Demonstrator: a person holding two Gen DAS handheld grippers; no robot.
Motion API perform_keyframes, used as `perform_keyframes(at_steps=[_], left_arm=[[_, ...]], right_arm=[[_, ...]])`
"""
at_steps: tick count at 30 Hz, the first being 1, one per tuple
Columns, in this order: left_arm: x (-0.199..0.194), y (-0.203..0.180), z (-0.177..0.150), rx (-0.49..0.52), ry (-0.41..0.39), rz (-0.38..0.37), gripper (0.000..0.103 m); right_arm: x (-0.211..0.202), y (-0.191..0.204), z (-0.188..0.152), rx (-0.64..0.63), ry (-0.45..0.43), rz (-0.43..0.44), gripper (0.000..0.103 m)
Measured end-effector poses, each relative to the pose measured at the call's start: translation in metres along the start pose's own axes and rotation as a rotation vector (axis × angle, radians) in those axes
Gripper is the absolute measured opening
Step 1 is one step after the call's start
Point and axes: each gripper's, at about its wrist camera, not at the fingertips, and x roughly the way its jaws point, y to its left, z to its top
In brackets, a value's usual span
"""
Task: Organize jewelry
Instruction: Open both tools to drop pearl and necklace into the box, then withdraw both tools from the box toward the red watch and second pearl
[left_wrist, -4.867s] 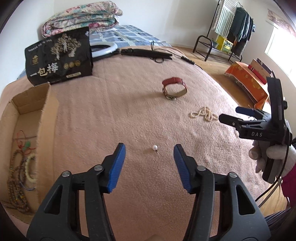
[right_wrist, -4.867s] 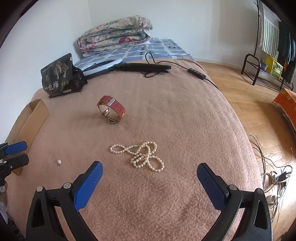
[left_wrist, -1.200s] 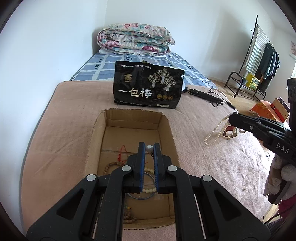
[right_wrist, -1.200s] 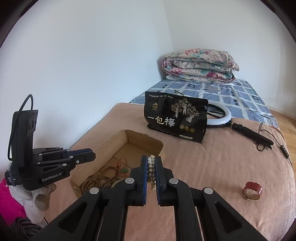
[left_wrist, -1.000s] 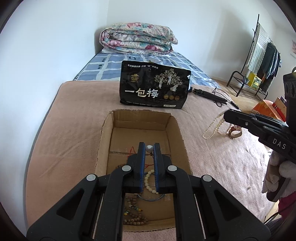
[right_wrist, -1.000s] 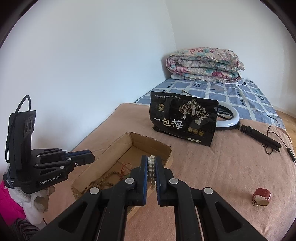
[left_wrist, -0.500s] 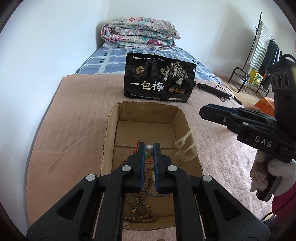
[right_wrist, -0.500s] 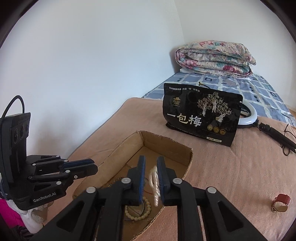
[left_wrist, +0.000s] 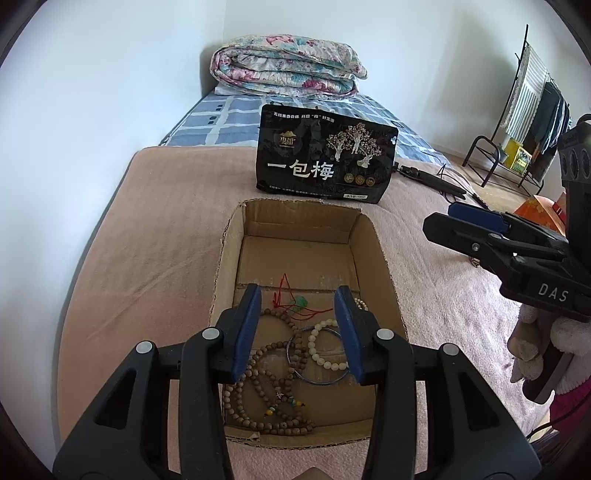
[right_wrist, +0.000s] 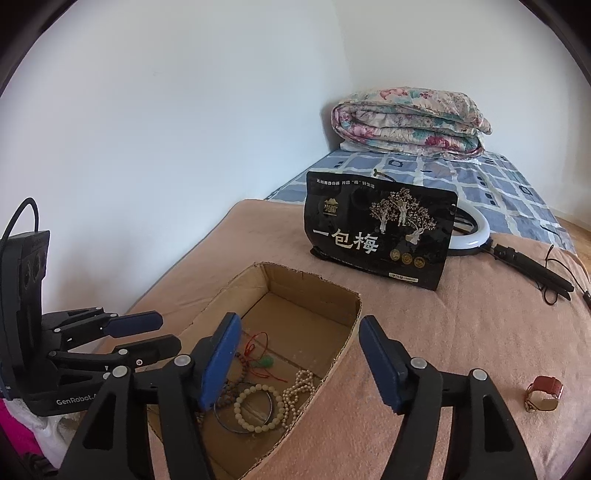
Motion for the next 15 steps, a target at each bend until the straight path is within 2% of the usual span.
perform_keyframes(at_steps=[2,7,15], left_arm=[[-0.003,-0.002,0.000,0.007,-0.005,0.004,0.042],[-0.013,-0.012,-0.001,0.023,-0.026,0.011,0.042],[-0.030,-0.025,-0.002,0.030,-0.070,0.022,0.042]], right_arm=[[-0.003,0.000,0.000,-0.001,-0.005,-0.007,0.078],[-0.015,0.002,-0.001,-0.011,-0.019,-0.031,0.085],[-0.034,0.001,-0.003,-0.033,-0.033,-0.070,0.086]])
